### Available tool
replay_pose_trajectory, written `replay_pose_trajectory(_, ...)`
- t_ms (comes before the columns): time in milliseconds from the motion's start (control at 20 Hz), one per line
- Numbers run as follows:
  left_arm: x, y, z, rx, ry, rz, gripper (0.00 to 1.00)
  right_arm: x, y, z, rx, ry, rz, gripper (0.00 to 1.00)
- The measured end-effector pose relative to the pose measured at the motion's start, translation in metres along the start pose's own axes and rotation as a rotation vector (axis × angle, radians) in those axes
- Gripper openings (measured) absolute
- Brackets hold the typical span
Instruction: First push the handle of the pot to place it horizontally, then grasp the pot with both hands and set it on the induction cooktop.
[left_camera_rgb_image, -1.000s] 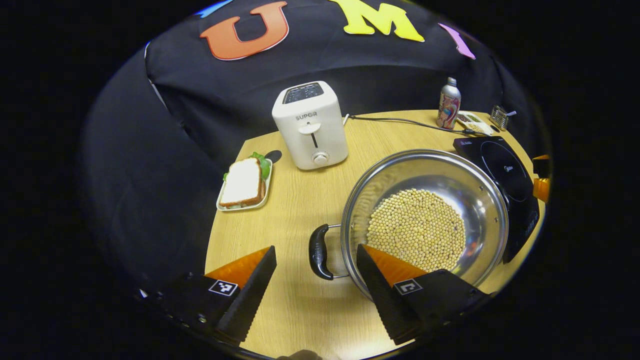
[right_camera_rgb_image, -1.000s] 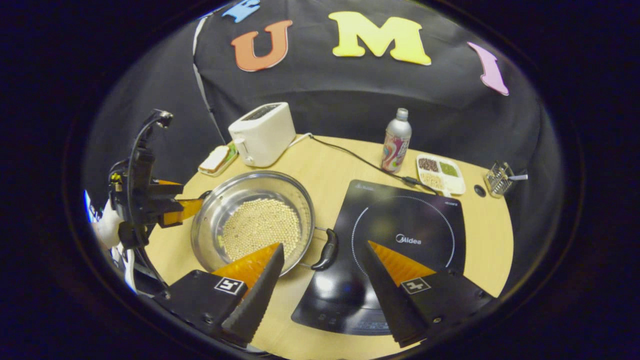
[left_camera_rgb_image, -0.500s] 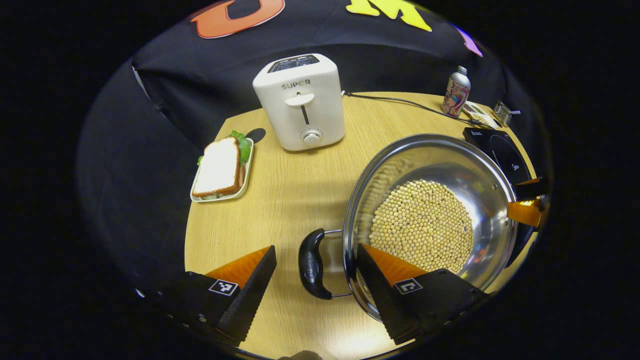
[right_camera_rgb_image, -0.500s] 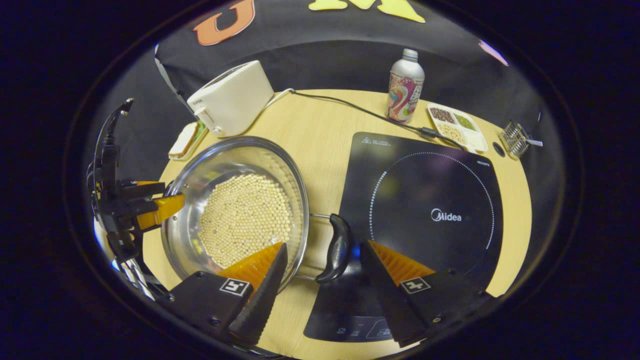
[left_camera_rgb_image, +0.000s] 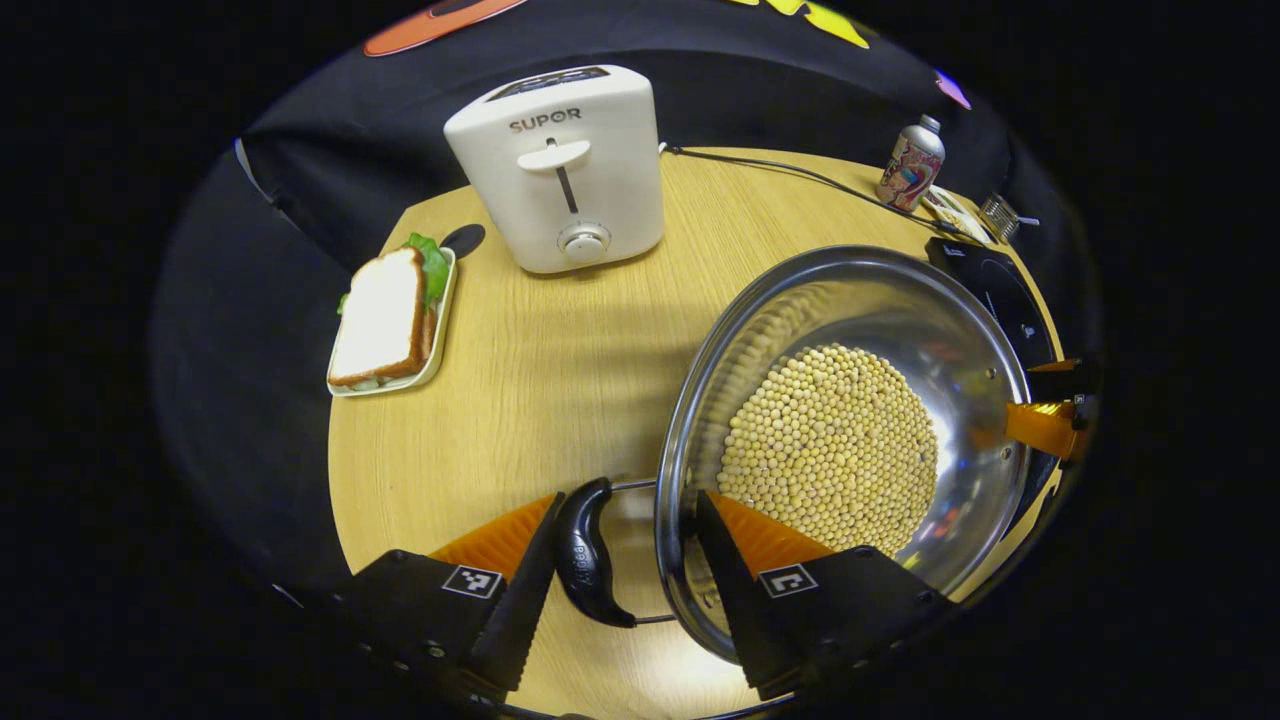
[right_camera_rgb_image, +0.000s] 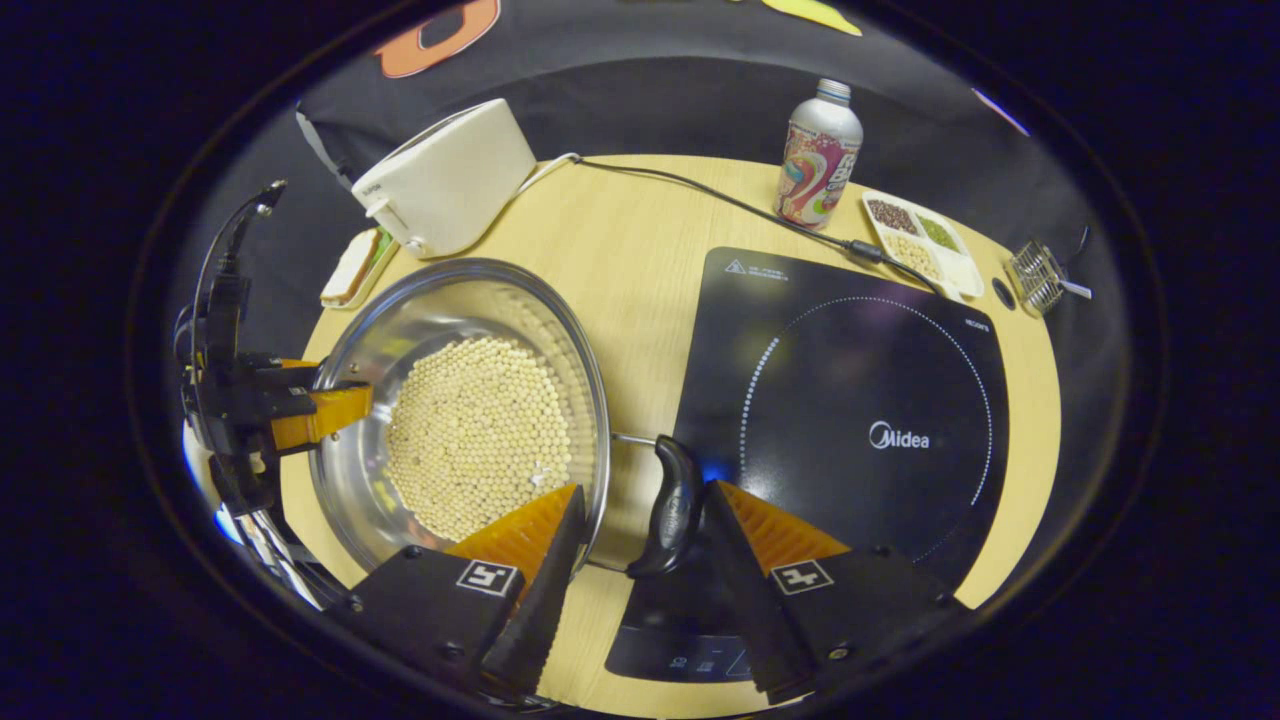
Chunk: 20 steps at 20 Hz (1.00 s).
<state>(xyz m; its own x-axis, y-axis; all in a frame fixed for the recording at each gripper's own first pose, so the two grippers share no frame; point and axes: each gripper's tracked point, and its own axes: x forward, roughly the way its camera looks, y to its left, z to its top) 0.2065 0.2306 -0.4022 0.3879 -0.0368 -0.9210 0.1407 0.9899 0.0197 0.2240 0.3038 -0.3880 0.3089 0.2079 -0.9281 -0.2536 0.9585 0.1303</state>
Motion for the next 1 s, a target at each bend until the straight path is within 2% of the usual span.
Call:
replay_pose_trajectory(100,0.003,-0.001,-0.001,-0.017,0.018,-0.009,0.77,0.0,0.0,0.0,0.005,-0.003,-0.002,0.76)
replay_pose_trajectory(150,0.004,-0.003,-0.005,-0.042,0.037,-0.023,0.87,0.0,-0.001,0.002,0.007,-0.004,-0.003,0.76)
replay_pose_trajectory(200,0.006,-0.006,-0.01,-0.076,0.058,-0.036,0.77,0.0,0.0,0.002,0.011,0.0,0.0,0.71)
replay_pose_trajectory(350,0.011,-0.01,-0.013,-0.172,0.062,-0.076,0.77,-0.001,-0.002,0.002,0.018,-0.001,0.016,0.65)
replay_pose_trajectory(400,0.011,-0.012,-0.016,-0.196,0.065,-0.095,0.87,-0.002,-0.002,0.0,0.023,-0.002,0.02,0.65)
replay_pose_trajectory(450,0.013,-0.012,-0.015,-0.213,0.058,-0.108,0.77,-0.003,-0.004,0.0,0.028,-0.004,0.026,0.64)
replay_pose_trajectory(550,0.009,-0.012,-0.015,-0.213,0.059,-0.114,0.72,-0.003,-0.005,0.0,0.034,-0.012,0.03,0.58)
replay_pose_trajectory(650,0.004,-0.013,-0.015,-0.208,0.066,-0.102,0.67,-0.004,-0.004,0.002,0.047,-0.011,0.034,0.59)
replay_pose_trajectory(700,0.0,-0.014,-0.011,-0.205,0.059,-0.098,0.58,-0.004,-0.004,-0.001,0.052,0.004,0.035,0.57)
replay_pose_trajectory(750,-0.003,-0.012,-0.009,-0.194,0.054,-0.094,0.67,-0.006,-0.005,-0.003,0.065,0.009,0.041,0.56)
replay_pose_trajectory(800,-0.007,-0.01,-0.006,-0.177,0.04,-0.091,0.65,-0.01,-0.004,-0.002,0.074,0.008,0.051,0.53)
replay_pose_trajectory(850,-0.006,-0.011,-0.011,-0.167,0.026,-0.089,0.75,-0.016,-0.005,0.0,0.064,-0.002,0.057,0.53)
replay_pose_trajectory(900,-0.008,-0.012,-0.011,-0.169,0.022,-0.086,0.65,-0.023,-0.005,0.003,0.05,-0.015,0.059,0.56)
replay_pose_trajectory(950,-0.006,-0.012,-0.014,-0.171,0.012,-0.085,0.74,-0.031,-0.007,0.007,0.031,-0.031,0.059,0.56)
replay_pose_trajectory(1000,-0.005,-0.013,-0.014,-0.173,-0.002,-0.087,0.65,-0.04,-0.006,0.01,0.02,-0.044,0.058,0.53)
